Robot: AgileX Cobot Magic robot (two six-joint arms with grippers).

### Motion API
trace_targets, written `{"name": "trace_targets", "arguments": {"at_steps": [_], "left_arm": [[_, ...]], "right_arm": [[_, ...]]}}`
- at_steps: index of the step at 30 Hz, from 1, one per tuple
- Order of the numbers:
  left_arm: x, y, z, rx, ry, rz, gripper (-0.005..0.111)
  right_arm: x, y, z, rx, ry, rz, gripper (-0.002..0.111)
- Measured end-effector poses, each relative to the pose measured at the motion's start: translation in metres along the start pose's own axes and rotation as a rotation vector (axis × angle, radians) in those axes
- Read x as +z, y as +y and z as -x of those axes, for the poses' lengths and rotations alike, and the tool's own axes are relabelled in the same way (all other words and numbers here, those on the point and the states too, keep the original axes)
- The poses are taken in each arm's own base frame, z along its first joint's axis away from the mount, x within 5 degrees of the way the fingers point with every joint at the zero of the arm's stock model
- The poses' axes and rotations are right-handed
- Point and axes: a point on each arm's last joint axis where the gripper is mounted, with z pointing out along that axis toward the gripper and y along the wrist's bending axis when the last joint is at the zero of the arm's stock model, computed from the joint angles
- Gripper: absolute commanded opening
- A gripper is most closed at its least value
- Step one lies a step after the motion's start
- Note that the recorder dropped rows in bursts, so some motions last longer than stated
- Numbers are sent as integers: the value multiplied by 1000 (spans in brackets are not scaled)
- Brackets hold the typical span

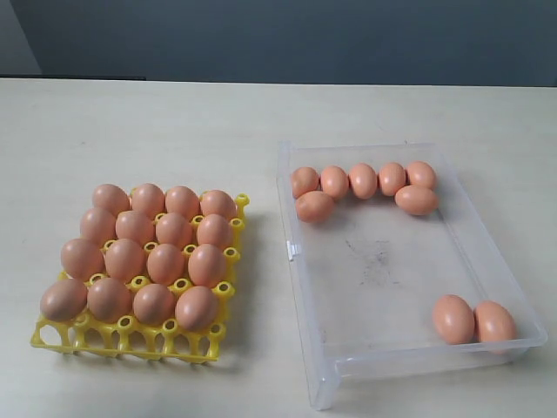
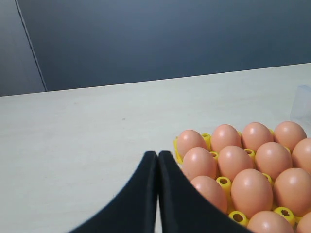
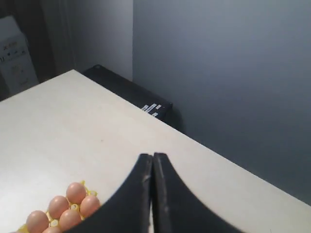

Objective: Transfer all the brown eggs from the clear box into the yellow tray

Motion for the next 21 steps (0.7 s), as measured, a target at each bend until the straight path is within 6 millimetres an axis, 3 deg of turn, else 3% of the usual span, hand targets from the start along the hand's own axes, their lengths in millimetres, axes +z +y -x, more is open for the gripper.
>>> {"name": "trace_targets", "arguments": {"at_steps": [6,10,13,21], "left_arm": [[0,0,0,0,0,0,0],[0,0,0,0,0,0,0],[0,0,0,0,0,0,0],[0,0,0,0,0,0,0]], "right_arm": [[-50,-31,-3,125,-76,-81,0],[-69,-45,-32,176,-69,-159,0],[-72,-51,-65,220,-79,-203,0],[-69,-54,-177,432,-161,-267,0]]}}
